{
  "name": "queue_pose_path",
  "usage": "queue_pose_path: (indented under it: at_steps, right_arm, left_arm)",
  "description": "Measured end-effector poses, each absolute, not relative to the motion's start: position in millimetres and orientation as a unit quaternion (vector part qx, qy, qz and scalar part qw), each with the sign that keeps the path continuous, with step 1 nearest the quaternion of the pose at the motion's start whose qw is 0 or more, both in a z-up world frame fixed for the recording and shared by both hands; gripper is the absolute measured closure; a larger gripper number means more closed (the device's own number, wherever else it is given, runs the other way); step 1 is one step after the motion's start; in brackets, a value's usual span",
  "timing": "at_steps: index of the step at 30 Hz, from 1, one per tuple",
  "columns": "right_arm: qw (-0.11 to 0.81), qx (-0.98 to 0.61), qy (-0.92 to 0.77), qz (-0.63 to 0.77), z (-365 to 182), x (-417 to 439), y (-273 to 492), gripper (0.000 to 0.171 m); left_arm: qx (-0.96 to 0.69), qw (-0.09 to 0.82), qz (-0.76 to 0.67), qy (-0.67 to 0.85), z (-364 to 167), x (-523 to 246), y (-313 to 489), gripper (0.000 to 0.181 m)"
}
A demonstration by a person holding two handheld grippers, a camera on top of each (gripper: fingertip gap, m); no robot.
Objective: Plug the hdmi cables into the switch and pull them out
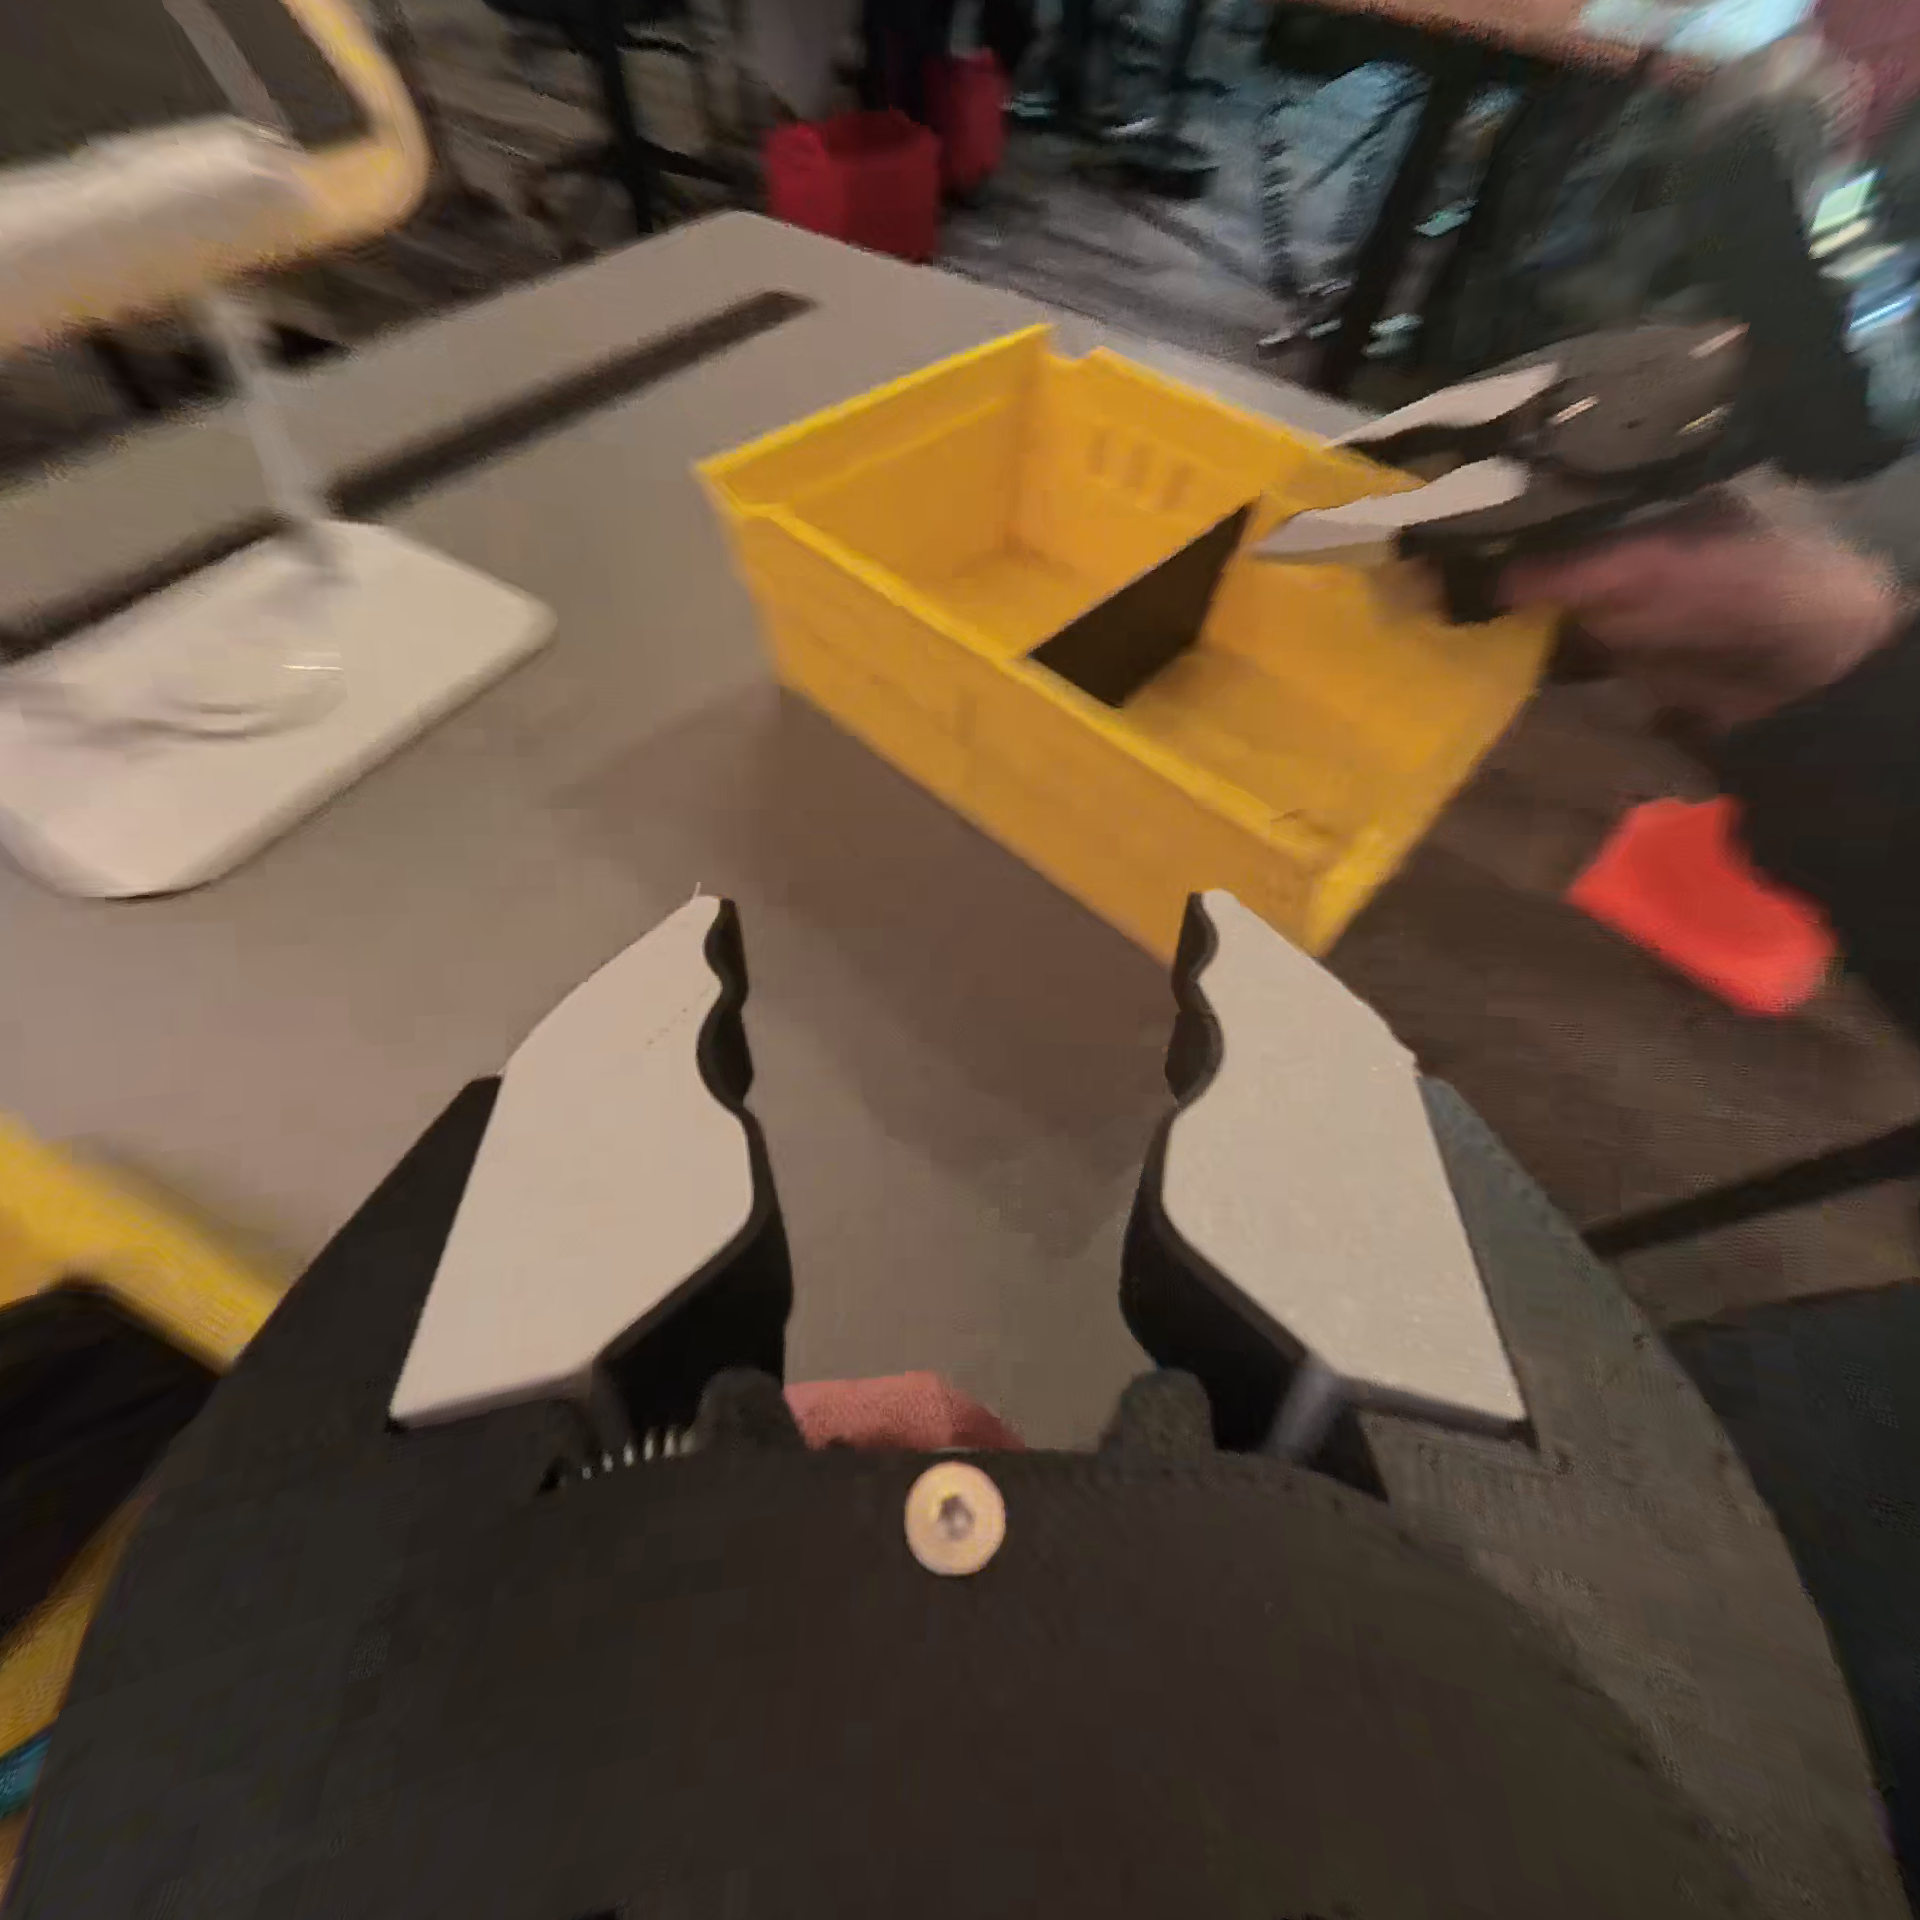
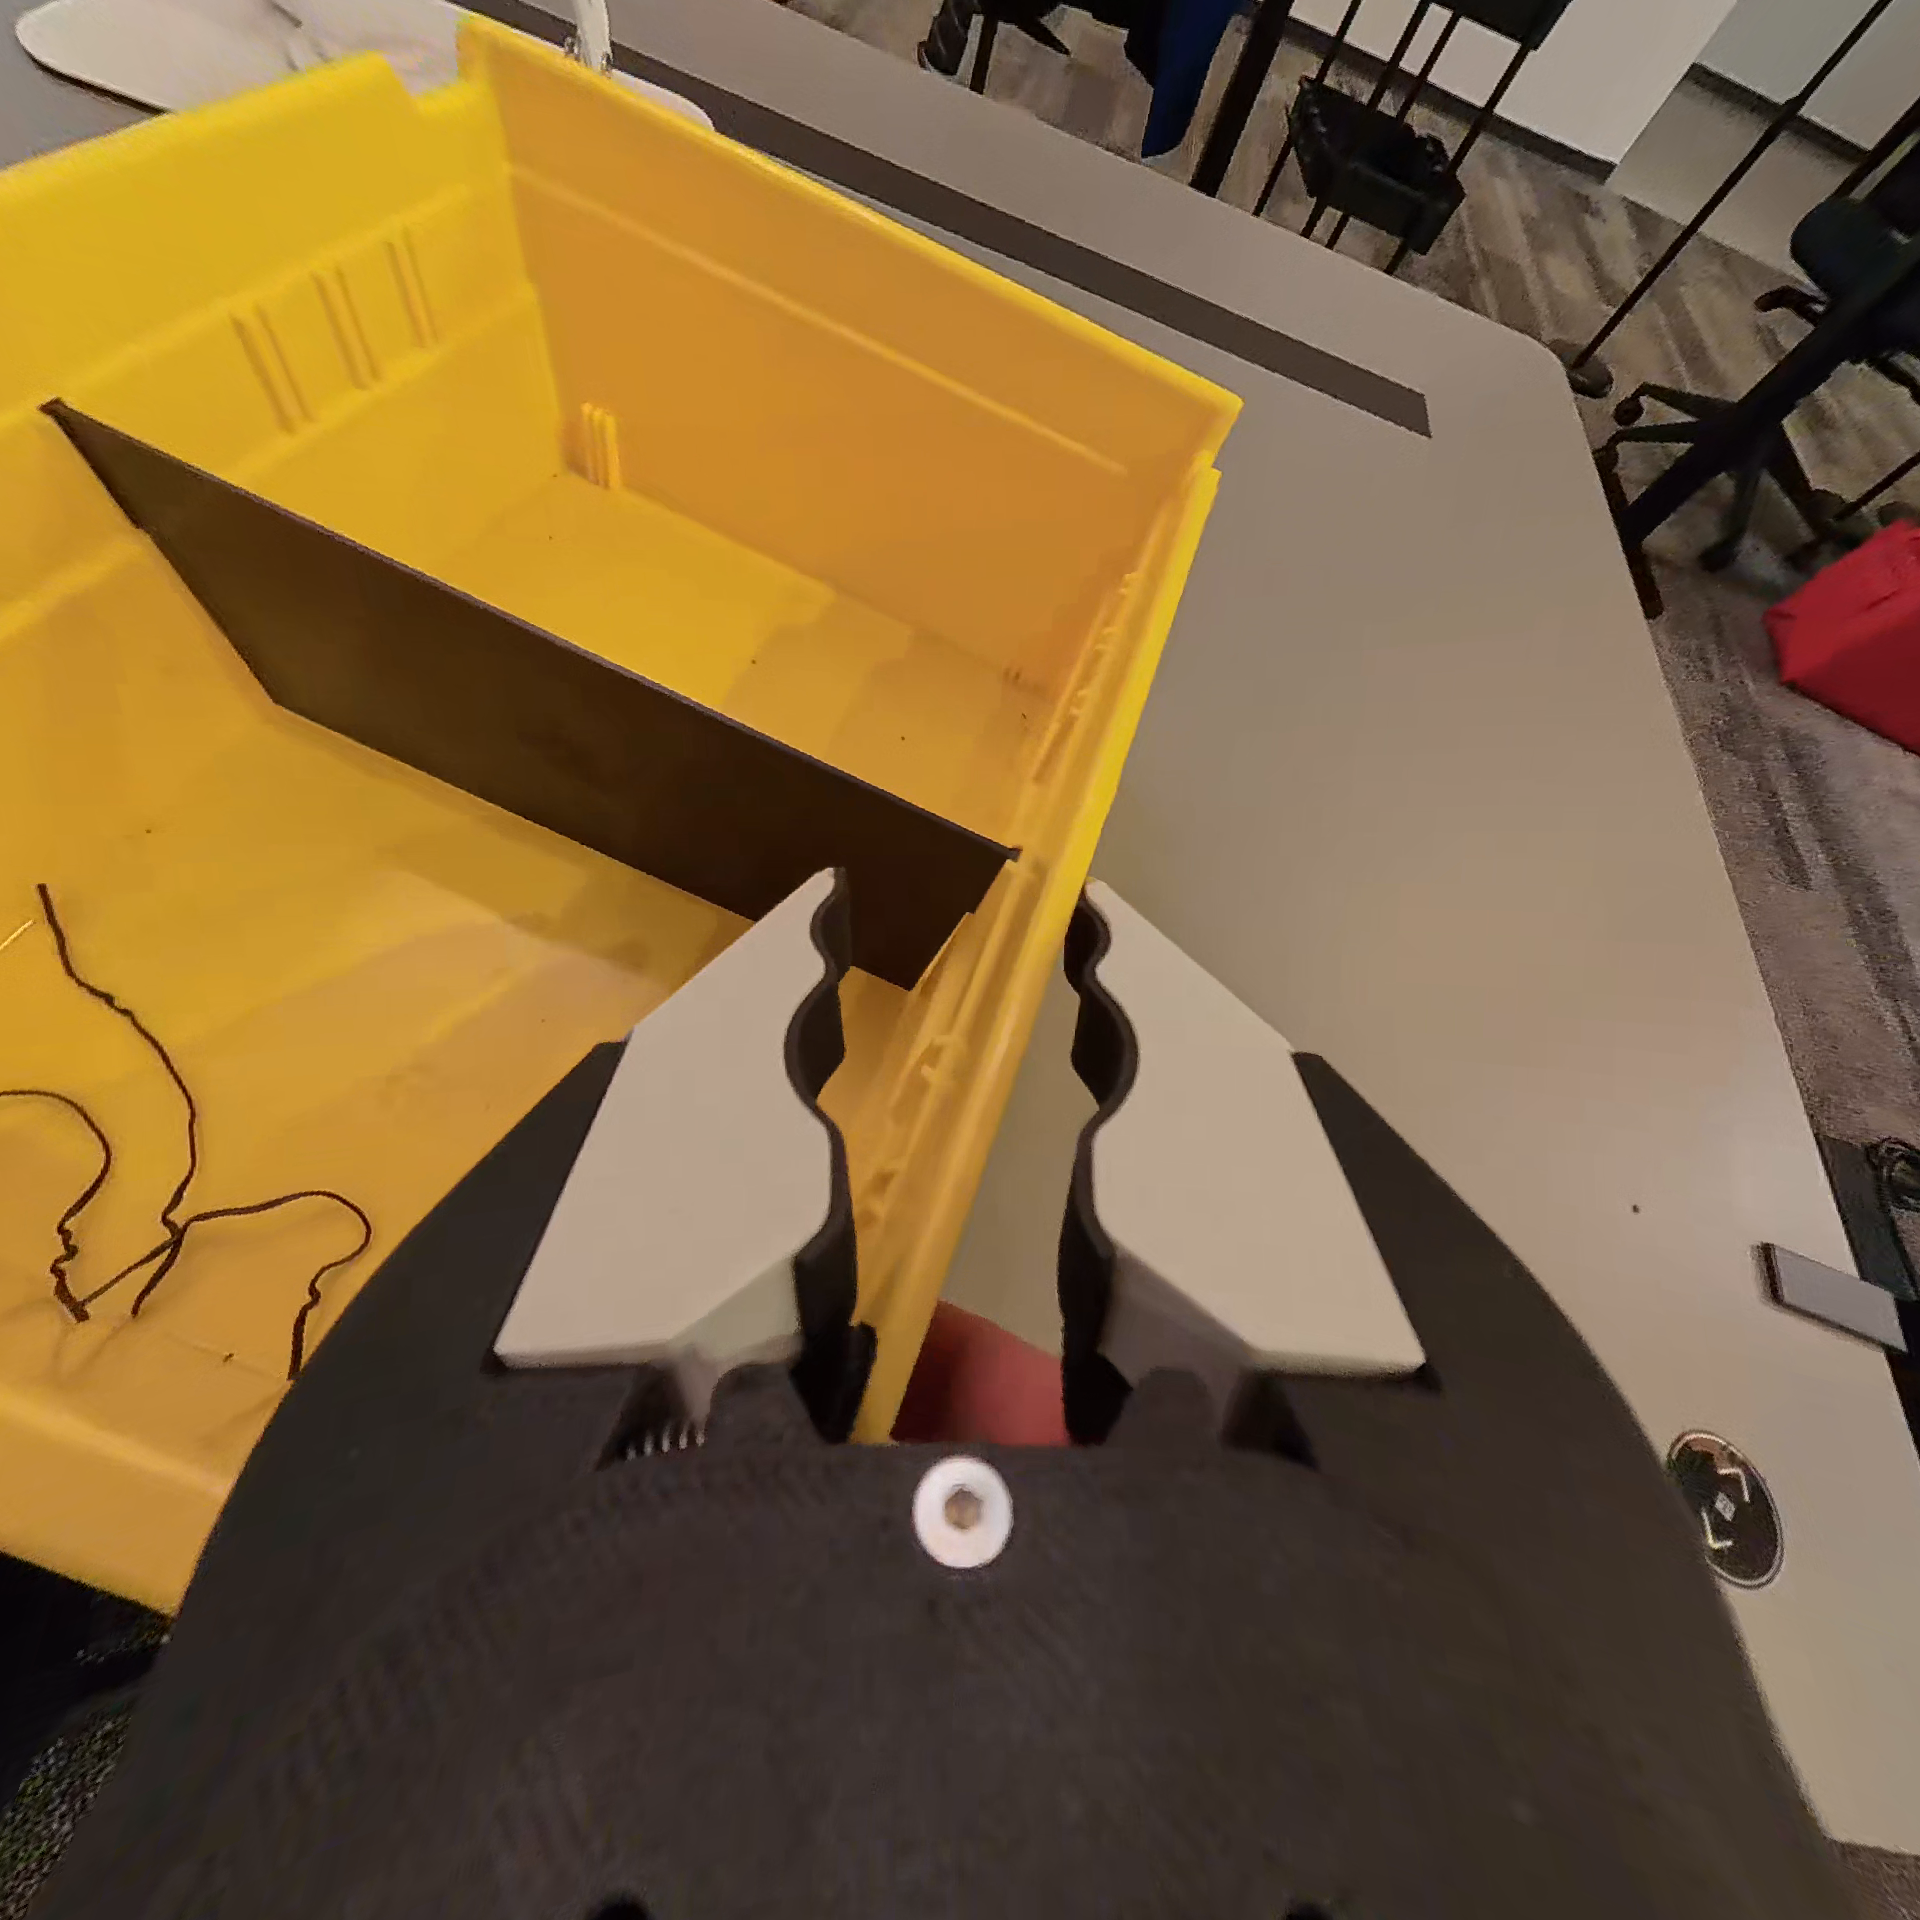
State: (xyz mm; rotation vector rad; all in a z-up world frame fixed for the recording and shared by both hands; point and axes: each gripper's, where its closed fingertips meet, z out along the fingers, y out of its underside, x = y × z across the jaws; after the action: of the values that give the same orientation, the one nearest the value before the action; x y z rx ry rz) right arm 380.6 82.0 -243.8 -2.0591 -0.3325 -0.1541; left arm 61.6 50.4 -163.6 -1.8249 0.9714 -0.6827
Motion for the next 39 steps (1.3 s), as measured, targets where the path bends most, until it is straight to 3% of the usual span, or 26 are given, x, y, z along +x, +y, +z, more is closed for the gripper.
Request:
queue_pose_path:
  at_steps: [3, 10, 13, 14, 15, 16, 23, 29, 39]
  right_arm:
    - [0.502, -0.852, -0.134, -0.062, -243, 393, 87, 0.133]
    - [0.504, -0.847, -0.148, -0.077, -236, 412, 94, 0.137]
    - [0.497, -0.846, -0.163, -0.103, -232, 420, 97, 0.136]
    - [0.491, -0.848, -0.166, -0.108, -233, 422, 98, 0.135]
    - [0.487, -0.85, -0.167, -0.111, -233, 423, 98, 0.135]
    - [0.485, -0.85, -0.167, -0.116, -233, 426, 99, 0.133]
    - [0.477, -0.856, -0.154, -0.127, -233, 442, 102, 0.132]
    - [0.456, -0.865, -0.159, -0.137, -237, 465, 102, 0.139]
    - [0.451, -0.858, -0.197, -0.148, -237, 498, 114, 0.133]
  left_arm:
    - [-0.783, 0.496, -0.109, 0.359, -161, -51, 87, 0.107]
    - [-0.879, 0.443, 0.052, 0.17, -204, -264, 112, 0.101]
    - [-0.895, 0.416, 0.018, 0.158, -233, -279, 111, 0.118]
    - [-0.902, 0.399, 0.013, 0.165, -245, -278, 110, 0.13]
    - [-0.905, 0.387, 0.008, 0.178, -255, -276, 109, 0.154]
    - [-0.903, 0.389, 0.021, 0.18, -259, -279, 111, 0.158]
    - [-0.909, 0.389, -0.006, 0.149, -258, -302, 114, 0.167]
    - [-0.91, 0.385, -0.014, 0.15, -259, -341, 106, 0.168]
    - [-0.911, 0.391, -0.027, 0.128, -260, -405, 95, 0.166]
